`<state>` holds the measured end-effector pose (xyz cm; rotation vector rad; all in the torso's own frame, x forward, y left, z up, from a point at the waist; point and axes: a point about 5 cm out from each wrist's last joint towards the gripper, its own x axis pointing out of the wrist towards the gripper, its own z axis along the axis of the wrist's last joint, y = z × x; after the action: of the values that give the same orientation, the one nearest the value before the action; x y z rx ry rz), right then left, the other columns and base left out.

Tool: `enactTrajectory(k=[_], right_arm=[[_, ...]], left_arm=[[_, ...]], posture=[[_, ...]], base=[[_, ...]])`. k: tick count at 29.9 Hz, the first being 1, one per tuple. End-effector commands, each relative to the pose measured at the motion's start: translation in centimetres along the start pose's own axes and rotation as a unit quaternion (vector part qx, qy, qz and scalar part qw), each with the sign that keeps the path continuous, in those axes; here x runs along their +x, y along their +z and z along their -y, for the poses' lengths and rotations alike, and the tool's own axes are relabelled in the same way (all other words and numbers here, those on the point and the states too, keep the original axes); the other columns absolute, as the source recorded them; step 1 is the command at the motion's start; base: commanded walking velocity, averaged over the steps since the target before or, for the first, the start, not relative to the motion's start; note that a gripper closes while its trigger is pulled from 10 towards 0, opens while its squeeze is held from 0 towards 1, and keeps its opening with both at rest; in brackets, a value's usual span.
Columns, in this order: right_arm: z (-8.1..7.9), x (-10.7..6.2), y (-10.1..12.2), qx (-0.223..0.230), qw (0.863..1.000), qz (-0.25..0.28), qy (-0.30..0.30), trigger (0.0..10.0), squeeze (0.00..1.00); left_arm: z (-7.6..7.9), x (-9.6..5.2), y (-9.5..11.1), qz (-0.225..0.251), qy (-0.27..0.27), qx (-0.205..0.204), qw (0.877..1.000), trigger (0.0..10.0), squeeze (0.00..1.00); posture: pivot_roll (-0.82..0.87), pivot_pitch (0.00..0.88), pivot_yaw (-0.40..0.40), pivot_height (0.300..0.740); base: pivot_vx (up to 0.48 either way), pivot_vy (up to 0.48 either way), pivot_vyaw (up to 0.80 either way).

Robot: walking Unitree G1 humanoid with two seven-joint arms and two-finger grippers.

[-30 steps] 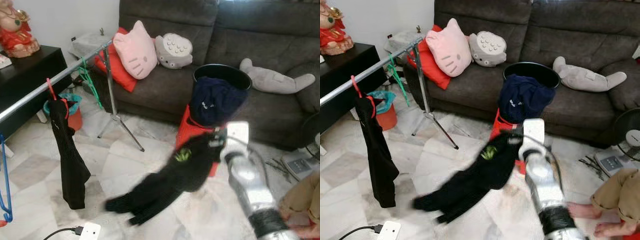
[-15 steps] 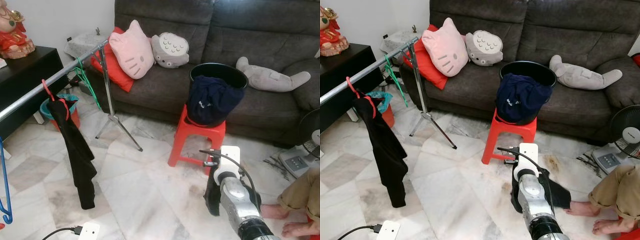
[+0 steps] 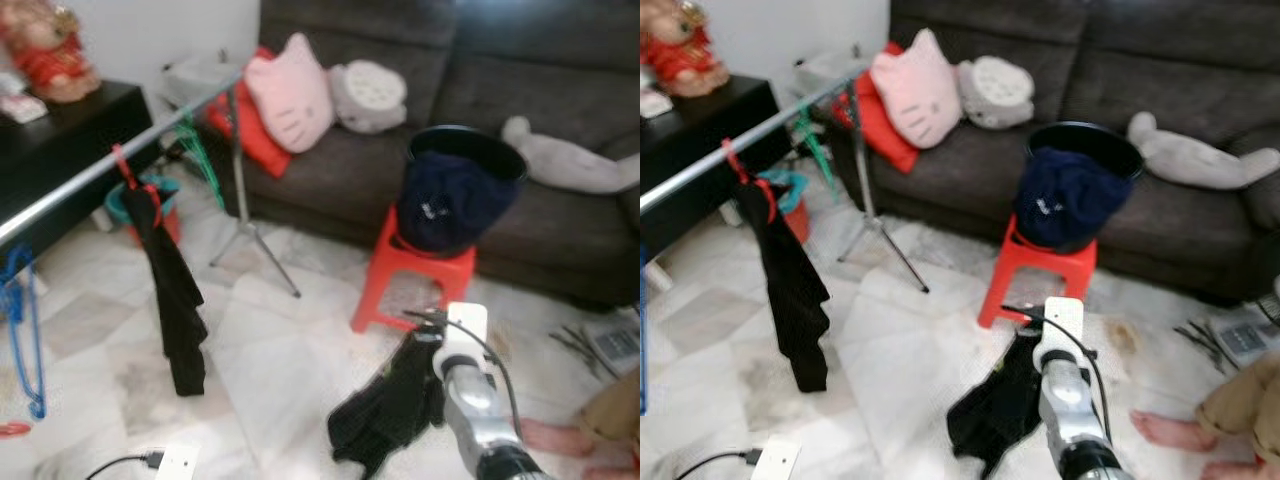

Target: Hang hanger

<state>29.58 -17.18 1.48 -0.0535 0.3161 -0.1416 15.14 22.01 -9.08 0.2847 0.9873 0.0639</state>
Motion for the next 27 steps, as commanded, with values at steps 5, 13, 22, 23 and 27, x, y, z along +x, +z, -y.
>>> enactTrajectory(k=[5, 13, 22, 23, 27], right_arm=[[0.51, 0.2, 0.35, -0.002, 1.0, 0.012, -0.014, 10.0, 0.0], [0.71, 0.13, 0.02, -0.003, 1.0, 0.008, -0.021, 10.0, 0.0], [0.8, 0.11, -0.14, 0.0, 1.0, 0.006, -0.028, 10.0, 0.0], [0.81, 0.1, -0.17, 0.0, 1.0, 0.006, -0.029, 10.0, 0.0], [0.94, 0.16, -0.13, 0.0, 0.999, 0.005, -0.032, 10.0, 0.0]], left_arm=[[0.38, -0.14, -0.62, -0.009, -0.007, 0.004, 1.0, 10.0, 0.0], [0.24, -0.15, -0.68, -0.011, 0.0, 0.009, 1.0, 10.0, 0.0], [0.07, -0.01, -0.13, -0.005, 0.001, 0.01, 1.0, 10.0, 0.0], [0.05, 0.0, -0.11, -0.005, 0.001, 0.01, 1.0, 10.0, 0.0], [-0.02, 0.03, 0.06, -0.002, 0.002, 0.01, 1.0, 10.0, 0.0]], posture=[[0.04, 0.0, -0.022, 0.74], [0.05, 0.0, -0.023, 0.74], [0.05, 0.0, -0.018, 0.74], [0.05, 0.0, -0.018, 0.74], [0.04, 0.0, -0.016, 0.74]], base=[[0.0, 0.0, 0.8], [0.0, -0.312, 0.8], [0.0, 0.0, 0.8], [0.0, 0.0, 0.8], [0.0, 0.0, 0.8]])
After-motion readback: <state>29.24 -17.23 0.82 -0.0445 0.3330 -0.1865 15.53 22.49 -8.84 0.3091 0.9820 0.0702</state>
